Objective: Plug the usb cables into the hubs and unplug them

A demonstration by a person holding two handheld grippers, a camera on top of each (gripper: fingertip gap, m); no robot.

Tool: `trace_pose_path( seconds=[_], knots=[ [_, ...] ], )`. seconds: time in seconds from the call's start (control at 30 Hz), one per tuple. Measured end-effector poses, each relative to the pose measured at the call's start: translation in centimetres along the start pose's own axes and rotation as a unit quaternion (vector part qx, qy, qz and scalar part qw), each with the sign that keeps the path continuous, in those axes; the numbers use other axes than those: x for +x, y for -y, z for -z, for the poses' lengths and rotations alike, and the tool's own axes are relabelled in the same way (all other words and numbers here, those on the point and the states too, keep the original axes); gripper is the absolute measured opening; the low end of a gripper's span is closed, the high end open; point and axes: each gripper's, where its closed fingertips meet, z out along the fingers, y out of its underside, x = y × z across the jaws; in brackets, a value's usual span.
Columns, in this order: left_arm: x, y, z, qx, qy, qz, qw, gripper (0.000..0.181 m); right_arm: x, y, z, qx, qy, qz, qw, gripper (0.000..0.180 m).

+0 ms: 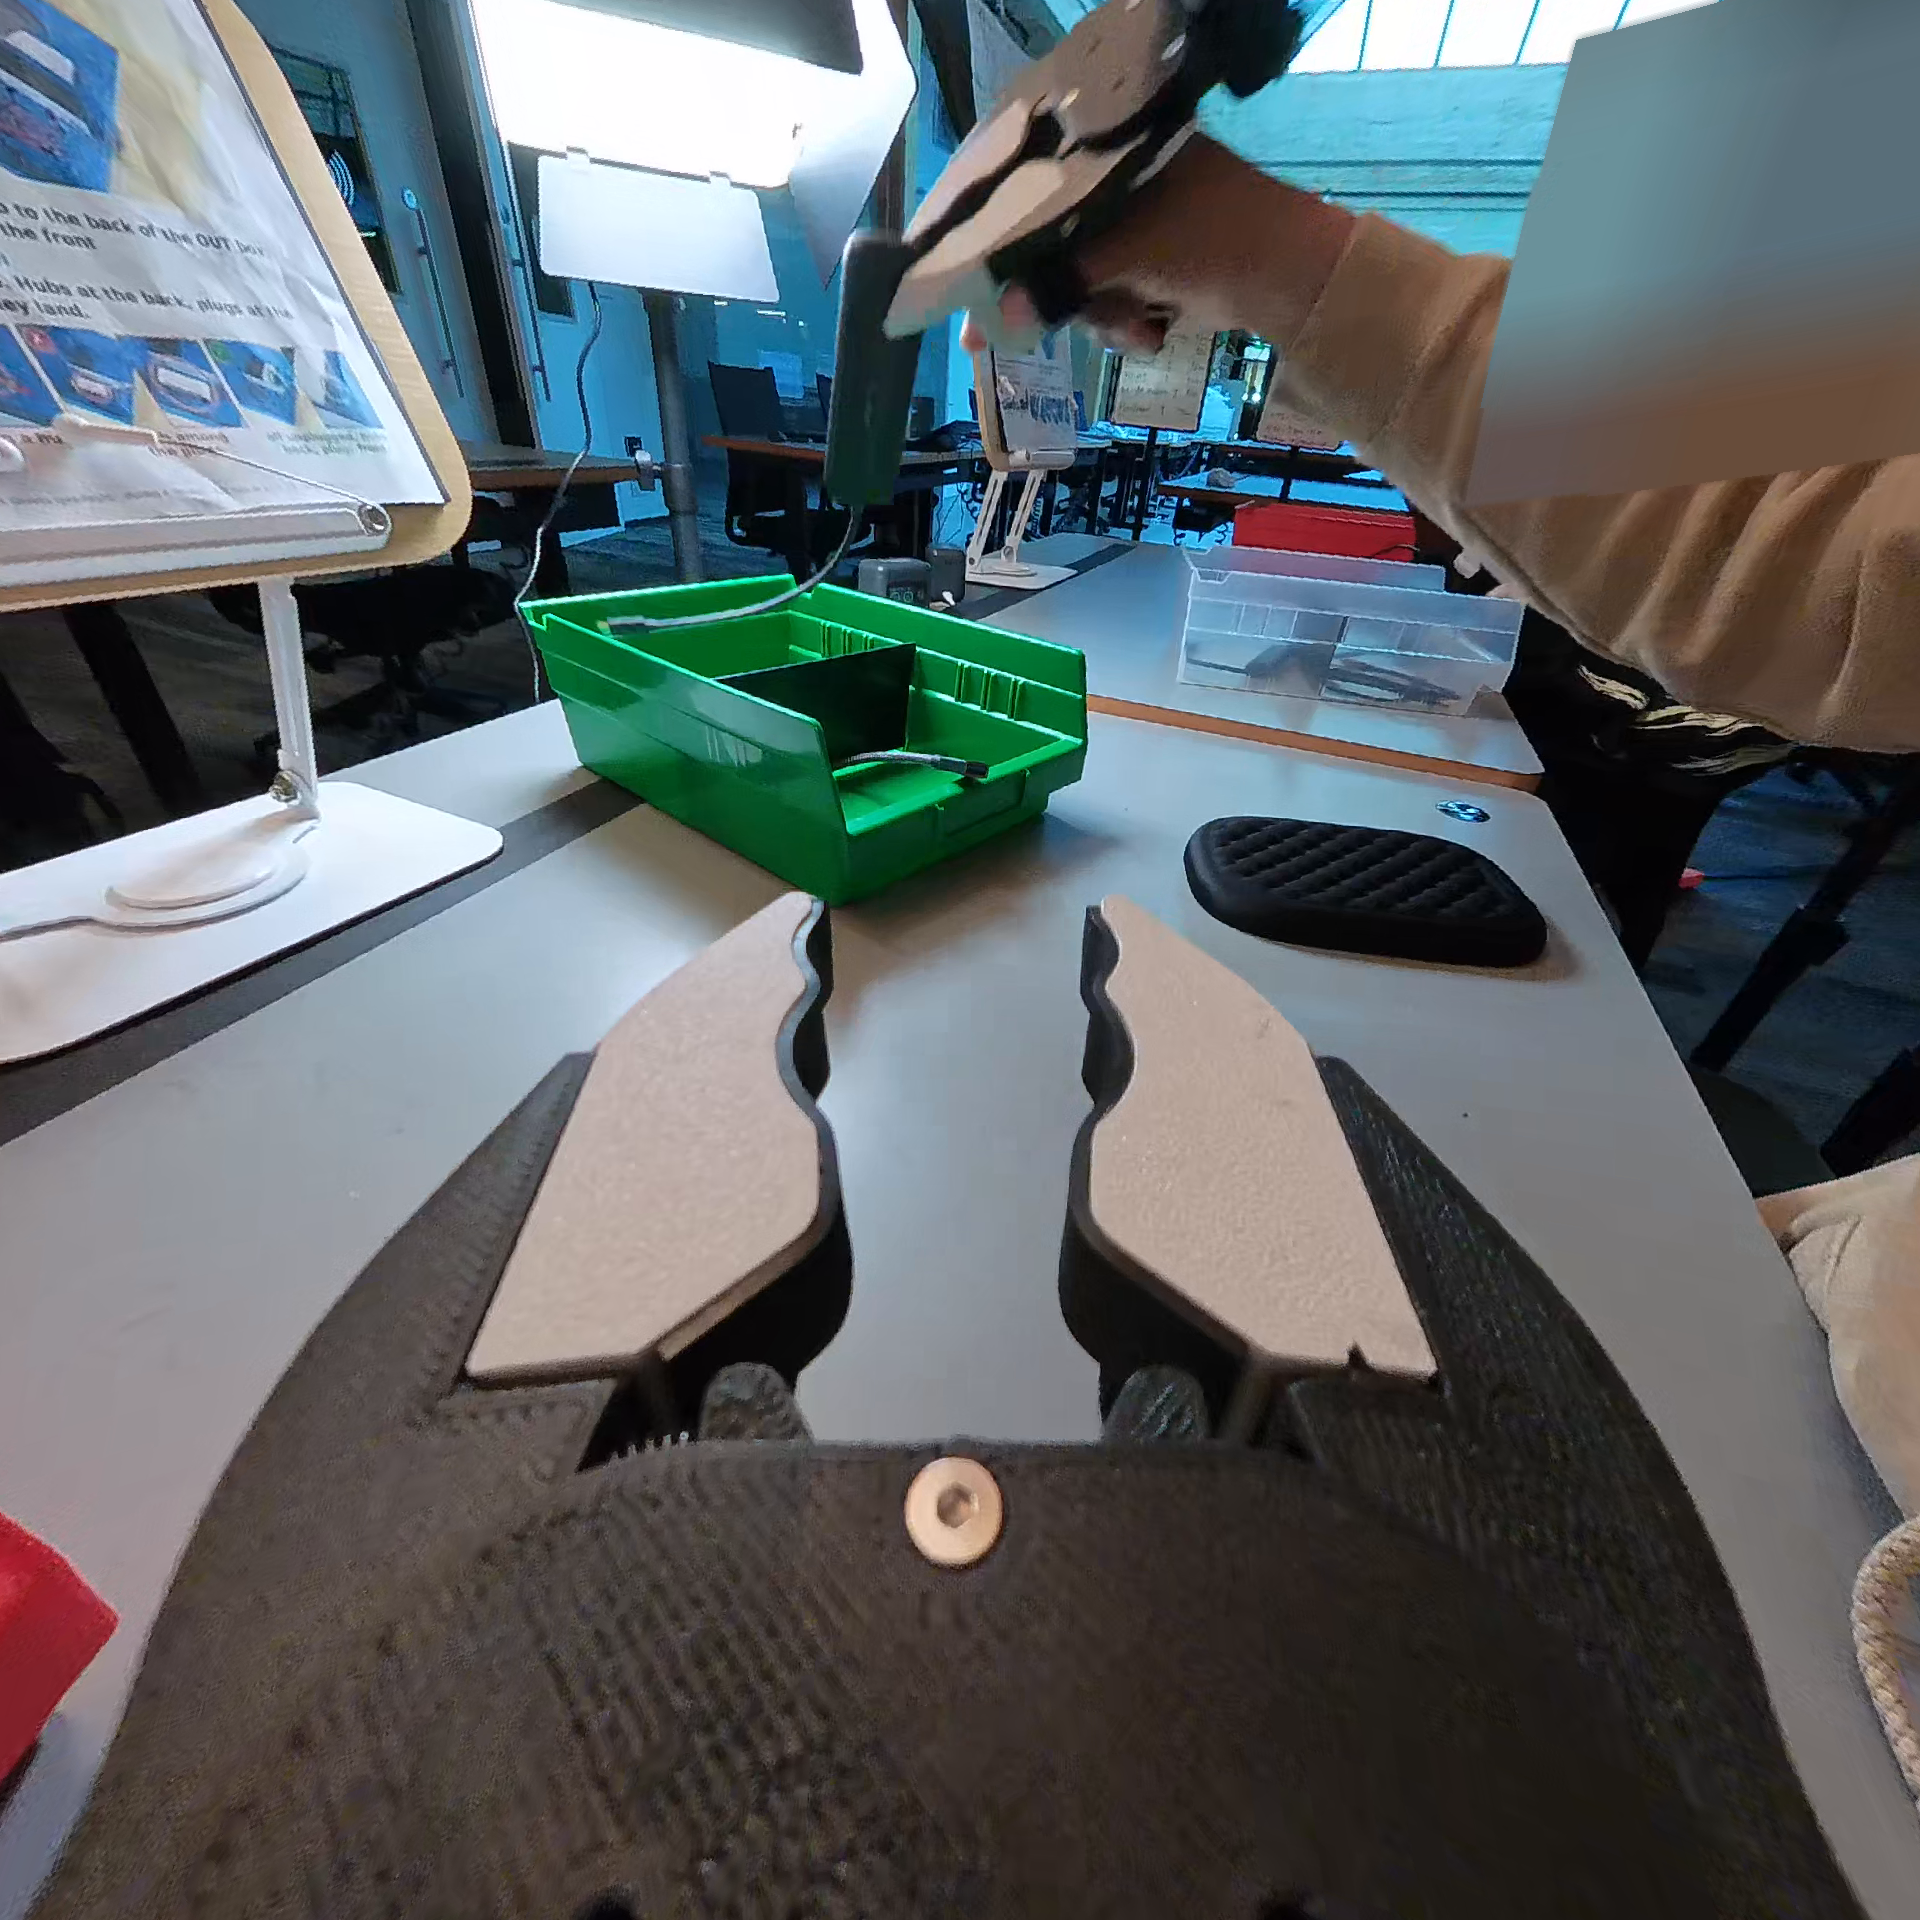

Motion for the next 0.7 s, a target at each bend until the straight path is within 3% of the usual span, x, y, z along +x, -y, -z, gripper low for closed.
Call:
trace_pose_path(
  seconds=[0.17, 0.33, 0.4, 0.5, 0.7],
  knots=[
    [-0.5, -0.4, 0.3, -0.003, 0.007, 0.006, 1.000, 0.046, 0.0, -4.1, -7.8, -0.061, -0.003, 0.006, 0.998, 0.013],
    [-1.1, -0.7, 0.4, -0.005, 0.010, 0.016, 1.000, 0.046, -1.0, -5.9, -12.5, -0.088, 0.005, 0.005, 0.996, 0.014],
    [-1.2, -0.9, 0.4, -0.008, 0.010, 0.019, 1.000, 0.046, -0.6, -6.3, -13.4, -0.093, 0.003, -0.011, 0.996, 0.014],
    [-1.1, -1.2, 0.3, -0.013, 0.008, 0.020, 1.000, 0.046, -0.7, -6.7, -14.1, -0.103, 0.035, -0.064, 0.992, 0.029],
    [-1.1, -1.7, 0.0, -0.024, 0.007, 0.021, 0.999, 0.046, -2.0, -1.6, -13.5, -0.036, 0.067, -0.075, 0.994, 0.040]
  ],
)
